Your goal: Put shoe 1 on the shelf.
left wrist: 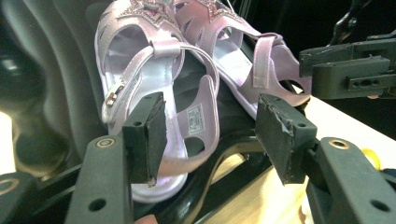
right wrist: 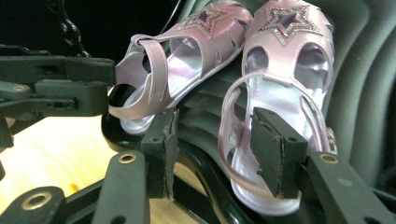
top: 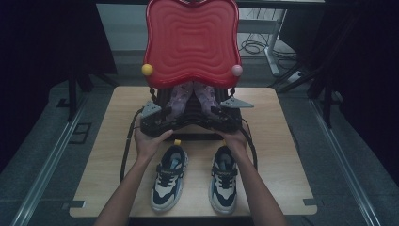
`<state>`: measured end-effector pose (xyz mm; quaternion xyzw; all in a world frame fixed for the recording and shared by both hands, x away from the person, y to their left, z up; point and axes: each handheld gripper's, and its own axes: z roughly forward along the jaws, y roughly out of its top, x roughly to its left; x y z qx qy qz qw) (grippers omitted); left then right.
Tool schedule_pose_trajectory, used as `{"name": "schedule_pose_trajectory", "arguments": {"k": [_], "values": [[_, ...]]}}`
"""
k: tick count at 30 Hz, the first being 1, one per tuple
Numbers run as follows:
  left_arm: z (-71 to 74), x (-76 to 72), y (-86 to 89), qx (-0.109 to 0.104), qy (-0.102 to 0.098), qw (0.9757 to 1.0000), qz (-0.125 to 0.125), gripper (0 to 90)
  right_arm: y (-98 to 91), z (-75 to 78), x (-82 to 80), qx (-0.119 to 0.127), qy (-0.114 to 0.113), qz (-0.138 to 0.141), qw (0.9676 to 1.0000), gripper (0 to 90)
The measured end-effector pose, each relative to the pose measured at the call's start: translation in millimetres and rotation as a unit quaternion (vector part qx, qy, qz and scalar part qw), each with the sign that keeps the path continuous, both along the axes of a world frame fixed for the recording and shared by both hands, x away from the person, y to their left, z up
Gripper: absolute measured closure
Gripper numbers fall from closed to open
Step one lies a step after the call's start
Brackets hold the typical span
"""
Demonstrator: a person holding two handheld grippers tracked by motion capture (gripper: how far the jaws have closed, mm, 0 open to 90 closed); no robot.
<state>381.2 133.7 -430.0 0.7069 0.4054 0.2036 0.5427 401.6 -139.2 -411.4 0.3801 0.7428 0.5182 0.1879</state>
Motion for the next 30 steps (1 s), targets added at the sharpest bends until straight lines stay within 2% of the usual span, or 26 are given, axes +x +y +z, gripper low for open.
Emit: {"name": "schedule_pose_trajectory", "arguments": {"k": [5,11,19,22,23,30], "values": [[2.8,-9.1,6.8,-0.003,0.006,1.0,-0.008,43.0,-8.8,-1.2,-8.7,0.003,-0.004,0.011,0.9999,51.1],[4.7,-20.3,12.6,-0.004,0.01,0.9998,-0.014,42.9,-17.4,-3.9,-20.1,0.02,-0.002,0.032,0.9993,50.9],[4.2,-40.5,18.3,0.003,0.016,0.9994,-0.03,43.1,-32.2,-11.8,-36.4,0.017,-0.003,0.045,0.9988,50.1],[2.1,-50.5,21.7,0.01,0.024,0.9989,-0.04,43.1,-36.7,-14.3,-43.6,0.02,-0.002,0.062,0.9979,50.8],[1.7,-52.9,22.9,0.011,0.026,0.9988,-0.041,43.1,-38.3,-15.3,-46.8,0.014,-0.003,0.067,0.9976,50.8],[-1.9,-75.2,33.6,0.011,0.033,0.9983,-0.048,43.1,-48.1,-23.9,-62.8,0.008,0.005,0.088,0.9961,48.4]]}}
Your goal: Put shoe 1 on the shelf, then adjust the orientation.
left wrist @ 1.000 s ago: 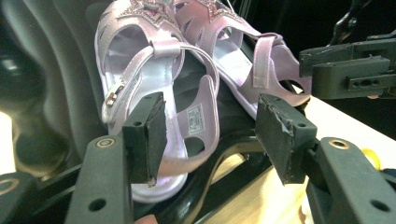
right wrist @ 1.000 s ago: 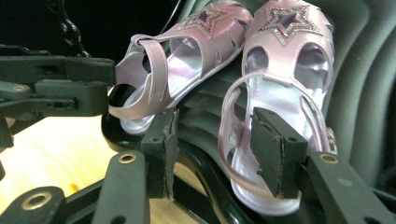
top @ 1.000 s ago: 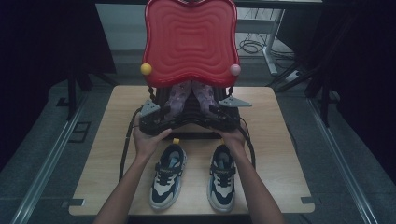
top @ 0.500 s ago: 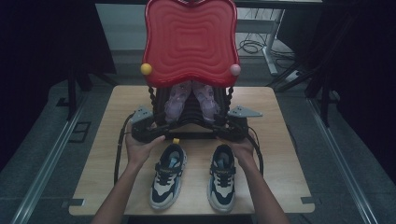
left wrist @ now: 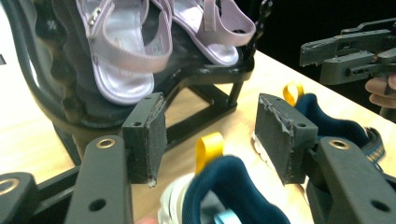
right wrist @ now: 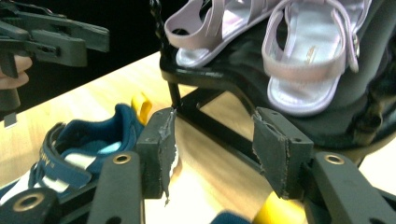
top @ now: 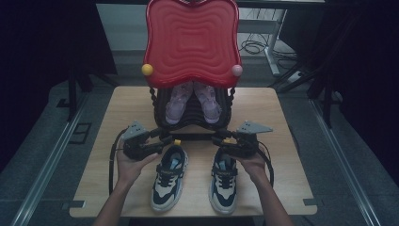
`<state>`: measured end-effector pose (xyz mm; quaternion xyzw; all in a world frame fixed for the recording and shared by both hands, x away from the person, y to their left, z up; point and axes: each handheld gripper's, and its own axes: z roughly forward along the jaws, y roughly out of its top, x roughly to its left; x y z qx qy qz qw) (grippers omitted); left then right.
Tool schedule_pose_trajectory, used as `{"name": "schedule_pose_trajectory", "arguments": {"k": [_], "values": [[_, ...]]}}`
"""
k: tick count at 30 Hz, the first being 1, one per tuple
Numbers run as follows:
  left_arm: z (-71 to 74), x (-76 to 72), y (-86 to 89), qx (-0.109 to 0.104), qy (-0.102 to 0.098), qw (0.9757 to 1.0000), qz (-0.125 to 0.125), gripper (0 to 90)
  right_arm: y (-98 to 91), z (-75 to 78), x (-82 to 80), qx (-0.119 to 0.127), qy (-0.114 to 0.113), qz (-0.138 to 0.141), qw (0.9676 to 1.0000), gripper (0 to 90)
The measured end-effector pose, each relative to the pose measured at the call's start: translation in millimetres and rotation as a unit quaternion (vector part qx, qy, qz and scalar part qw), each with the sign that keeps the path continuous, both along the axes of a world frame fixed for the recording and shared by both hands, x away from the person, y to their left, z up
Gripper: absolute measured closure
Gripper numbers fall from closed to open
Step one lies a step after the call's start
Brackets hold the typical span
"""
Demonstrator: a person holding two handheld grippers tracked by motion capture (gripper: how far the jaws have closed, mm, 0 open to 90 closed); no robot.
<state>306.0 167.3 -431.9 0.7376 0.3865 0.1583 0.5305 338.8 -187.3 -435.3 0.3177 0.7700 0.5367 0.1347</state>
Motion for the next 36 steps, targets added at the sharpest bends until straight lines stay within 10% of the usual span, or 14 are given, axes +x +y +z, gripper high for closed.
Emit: {"name": "schedule_pose_trajectory", "arguments": {"k": [20,36], "values": [[-27.9,-40.2,39.8,0.008,0.05,0.9987,-0.007,70.0,-35.7,-15.8,-35.2,0.014,0.014,0.0,0.9998,50.4],[-21.7,-56.1,44.8,0.02,0.065,0.997,-0.038,89.7,-42.1,-20.0,-43.3,0.006,0.017,-0.013,0.9998,50.6]]}}
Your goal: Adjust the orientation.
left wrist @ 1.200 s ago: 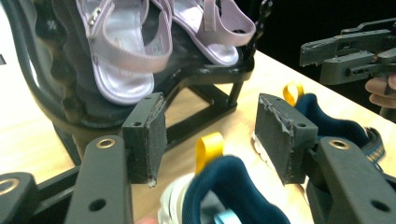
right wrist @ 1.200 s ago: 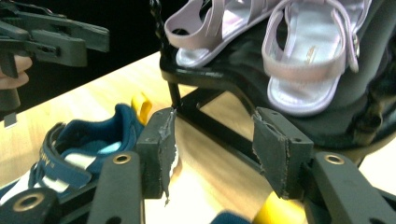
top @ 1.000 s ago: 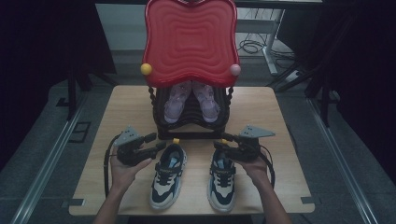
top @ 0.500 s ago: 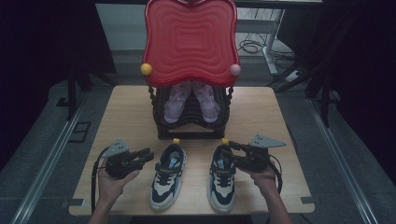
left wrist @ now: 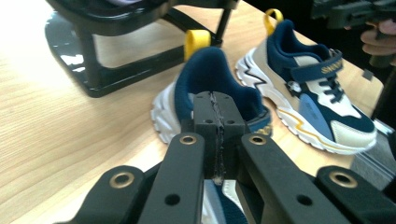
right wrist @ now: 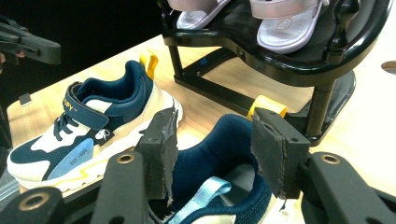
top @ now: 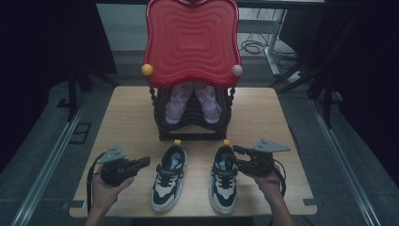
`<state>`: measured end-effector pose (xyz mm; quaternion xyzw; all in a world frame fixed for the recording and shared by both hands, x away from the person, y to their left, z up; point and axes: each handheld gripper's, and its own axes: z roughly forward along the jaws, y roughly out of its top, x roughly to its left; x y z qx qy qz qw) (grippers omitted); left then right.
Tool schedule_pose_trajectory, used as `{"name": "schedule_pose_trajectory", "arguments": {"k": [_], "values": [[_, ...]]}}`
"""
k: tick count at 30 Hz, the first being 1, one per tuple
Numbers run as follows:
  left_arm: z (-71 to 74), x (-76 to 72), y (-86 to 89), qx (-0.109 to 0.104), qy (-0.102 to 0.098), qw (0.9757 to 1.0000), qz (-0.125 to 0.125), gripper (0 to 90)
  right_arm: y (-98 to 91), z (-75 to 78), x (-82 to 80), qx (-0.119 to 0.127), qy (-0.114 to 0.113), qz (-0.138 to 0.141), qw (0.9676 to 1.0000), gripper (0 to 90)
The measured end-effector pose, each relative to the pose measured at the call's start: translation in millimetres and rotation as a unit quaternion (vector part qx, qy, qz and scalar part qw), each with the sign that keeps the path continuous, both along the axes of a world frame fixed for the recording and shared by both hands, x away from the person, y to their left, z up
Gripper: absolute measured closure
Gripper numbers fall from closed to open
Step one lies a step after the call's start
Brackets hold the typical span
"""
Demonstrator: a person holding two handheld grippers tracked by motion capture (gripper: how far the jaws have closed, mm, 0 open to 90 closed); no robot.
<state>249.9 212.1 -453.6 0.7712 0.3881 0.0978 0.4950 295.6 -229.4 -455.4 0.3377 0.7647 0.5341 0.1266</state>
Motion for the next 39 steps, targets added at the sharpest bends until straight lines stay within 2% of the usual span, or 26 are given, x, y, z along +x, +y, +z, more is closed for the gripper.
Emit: {"name": "schedule_pose_trajectory", "arguments": {"k": [10,16,23,28,34,39], "values": [[-2.7,-4.6,-32.3,0.017,0.017,0.9983,-0.053,89.9,-5.3,-2.2,-2.6,-0.005,0.002,-0.009,0.9999,50.3],[-6.3,-8.6,-58.2,0.038,0.027,0.9955,-0.083,89.9,-9.9,-3.5,-3.2,-0.004,0.004,-0.02,0.9998,49.5],[-16.6,-10.4,-77.8,0.057,0.044,0.9923,-0.1,89.8,-11.6,-3.9,-3.6,-0.004,0.005,-0.024,0.9997,49.4],[-22.1,-12.0,-89.4,0.074,0.057,0.989,-0.115,89.8,-10.6,-4.8,-3.1,-0.007,0.005,-0.025,0.9997,49.1],[-28.5,-11.2,-96.3,0.087,0.069,0.9869,-0.117,89.8,-12.3,-6.1,-2.9,-0.009,0.006,-0.028,0.9995,49.1],[-37.1,-11.2,-103.9,0.104,0.08,0.9839,-0.121,89.9,-14.0,-8.1,-2.9,-0.009,0.01,-0.032,0.9994,48.8]]}}
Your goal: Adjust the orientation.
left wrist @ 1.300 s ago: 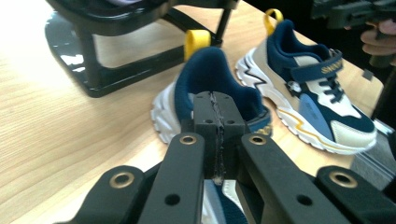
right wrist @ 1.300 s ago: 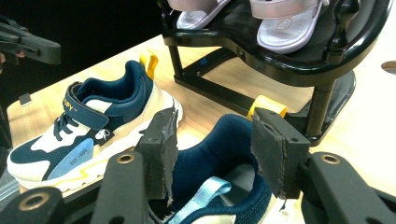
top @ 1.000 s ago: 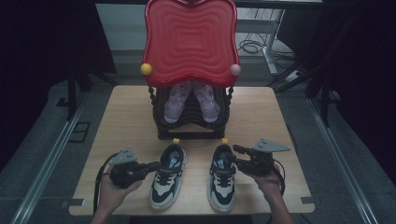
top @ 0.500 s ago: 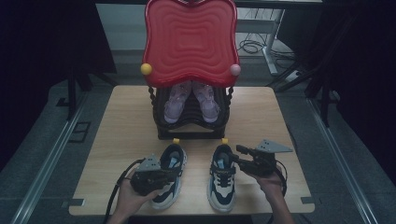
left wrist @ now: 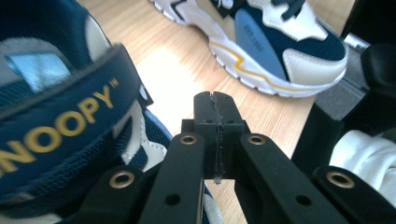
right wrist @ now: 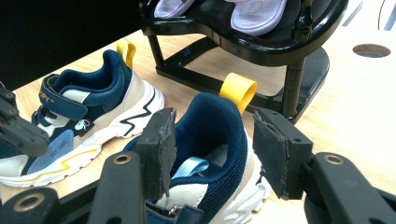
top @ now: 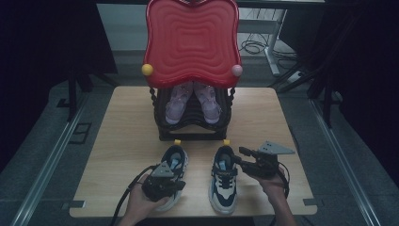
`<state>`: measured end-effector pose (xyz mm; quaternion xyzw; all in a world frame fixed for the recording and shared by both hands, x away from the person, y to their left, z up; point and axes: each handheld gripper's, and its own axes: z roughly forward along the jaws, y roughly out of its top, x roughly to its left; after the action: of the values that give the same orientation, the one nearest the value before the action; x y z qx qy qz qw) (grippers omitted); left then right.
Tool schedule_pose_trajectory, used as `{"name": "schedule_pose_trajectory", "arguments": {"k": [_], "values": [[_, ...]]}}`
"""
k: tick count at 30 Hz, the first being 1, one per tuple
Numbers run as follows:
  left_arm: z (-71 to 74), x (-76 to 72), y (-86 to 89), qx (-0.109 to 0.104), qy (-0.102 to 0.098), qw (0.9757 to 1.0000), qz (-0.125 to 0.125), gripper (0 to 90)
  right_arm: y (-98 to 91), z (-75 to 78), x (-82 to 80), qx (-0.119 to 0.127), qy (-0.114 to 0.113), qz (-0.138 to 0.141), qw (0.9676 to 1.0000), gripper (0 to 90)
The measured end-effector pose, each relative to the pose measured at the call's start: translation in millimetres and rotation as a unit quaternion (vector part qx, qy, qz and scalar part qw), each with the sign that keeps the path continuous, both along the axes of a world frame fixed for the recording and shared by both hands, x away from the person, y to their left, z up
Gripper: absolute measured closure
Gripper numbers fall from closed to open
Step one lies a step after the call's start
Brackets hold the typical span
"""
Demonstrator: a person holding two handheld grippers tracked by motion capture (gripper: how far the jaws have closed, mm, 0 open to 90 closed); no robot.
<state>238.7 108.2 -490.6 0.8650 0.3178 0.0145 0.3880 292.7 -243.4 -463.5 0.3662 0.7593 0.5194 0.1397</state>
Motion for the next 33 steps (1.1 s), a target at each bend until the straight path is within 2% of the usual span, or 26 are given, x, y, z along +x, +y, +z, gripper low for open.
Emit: {"name": "schedule_pose_trajectory", "arguments": {"k": [9,15,18,26,33], "values": [[-6.5,0.4,-0.4,0.012,0.013,0.9998,0.006,89.9,0.8,0.7,-0.8,0.0,-0.004,0.0,1.0,48.6],[-6.7,-0.4,0.3,0.018,0.013,0.9997,0.008,89.9,-0.4,1.2,-1.3,0.001,-0.002,-0.001,1.0,48.5],[-8.1,-2.2,2.5,0.012,0.017,0.9997,0.01,89.9,-1.3,1.9,-2.1,0.001,-0.006,-0.002,1.0,48.4],[-7.8,-1.7,5.9,0.012,0.021,0.9997,0.009,90.0,-3.4,2.9,-2.0,0.004,-0.006,-0.006,1.0,48.4],[-9.1,-6.2,19.3,0.006,0.024,0.9994,0.026,90.0,-4.3,3.6,-2.2,0.01,-0.003,-0.002,0.9999,48.4]]}}
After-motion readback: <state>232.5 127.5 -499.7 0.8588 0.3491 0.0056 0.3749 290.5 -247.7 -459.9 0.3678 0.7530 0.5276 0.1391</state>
